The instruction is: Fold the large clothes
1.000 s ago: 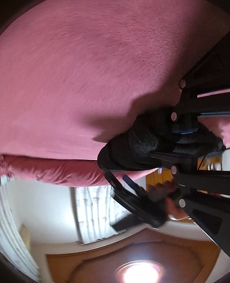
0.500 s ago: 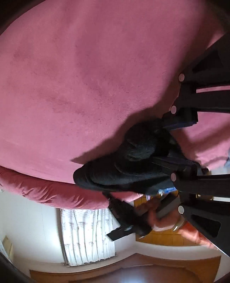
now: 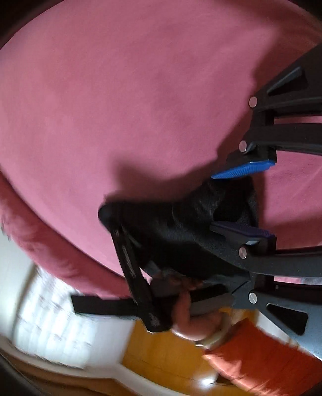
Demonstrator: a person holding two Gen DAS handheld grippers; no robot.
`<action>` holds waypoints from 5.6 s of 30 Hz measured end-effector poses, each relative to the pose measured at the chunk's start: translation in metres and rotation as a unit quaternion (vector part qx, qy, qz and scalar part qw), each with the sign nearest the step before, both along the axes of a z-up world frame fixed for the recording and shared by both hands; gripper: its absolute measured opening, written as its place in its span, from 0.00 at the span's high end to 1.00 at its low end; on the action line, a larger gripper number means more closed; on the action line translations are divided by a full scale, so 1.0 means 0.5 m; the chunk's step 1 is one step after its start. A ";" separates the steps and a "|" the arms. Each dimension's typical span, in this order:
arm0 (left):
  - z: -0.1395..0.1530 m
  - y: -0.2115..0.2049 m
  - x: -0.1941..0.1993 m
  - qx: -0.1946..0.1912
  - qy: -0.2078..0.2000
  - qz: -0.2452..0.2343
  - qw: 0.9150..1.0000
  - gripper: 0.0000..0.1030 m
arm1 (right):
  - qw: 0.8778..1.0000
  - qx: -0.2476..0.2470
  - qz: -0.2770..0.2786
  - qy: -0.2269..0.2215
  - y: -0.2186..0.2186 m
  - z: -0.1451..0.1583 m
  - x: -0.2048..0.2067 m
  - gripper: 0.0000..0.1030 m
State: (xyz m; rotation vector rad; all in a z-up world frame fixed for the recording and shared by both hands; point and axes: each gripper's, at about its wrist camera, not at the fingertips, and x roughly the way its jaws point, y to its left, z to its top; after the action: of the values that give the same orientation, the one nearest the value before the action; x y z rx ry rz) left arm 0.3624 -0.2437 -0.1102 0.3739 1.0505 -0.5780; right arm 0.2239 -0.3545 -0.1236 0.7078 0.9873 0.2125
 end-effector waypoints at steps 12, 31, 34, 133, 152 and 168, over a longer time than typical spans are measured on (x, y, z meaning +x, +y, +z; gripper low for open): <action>0.074 0.094 0.051 -0.089 -0.009 0.111 0.990 0.92 | 0.995 -0.029 0.086 0.035 0.064 0.004 -0.060 1.00; -0.018 0.322 -0.257 -0.082 -0.135 0.105 0.982 0.13 | 0.994 -0.042 0.074 -0.076 -0.061 0.063 0.289 0.47; -0.027 0.339 -0.253 -0.076 -0.131 0.105 0.983 0.12 | 0.996 0.000 0.091 -0.011 -0.036 0.018 0.390 0.65; -0.023 0.496 -0.246 -0.063 -0.069 0.264 0.960 0.01 | 0.968 0.229 0.093 -0.031 -0.057 -0.066 0.155 0.40; -0.036 0.498 -0.275 0.000 -0.129 0.289 0.948 0.00 | 0.983 0.175 0.048 -0.006 -0.009 -0.011 0.162 0.85; 0.009 0.890 -0.412 -0.172 -0.067 0.453 0.872 0.02 | 0.991 0.090 0.095 -0.015 0.254 0.320 0.174 0.85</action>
State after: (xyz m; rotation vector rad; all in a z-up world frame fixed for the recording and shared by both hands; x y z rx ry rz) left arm 0.1564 0.2012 -0.1057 -0.3963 0.8442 0.1200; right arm 0.3108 -0.2275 0.0366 0.7725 1.0146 0.4837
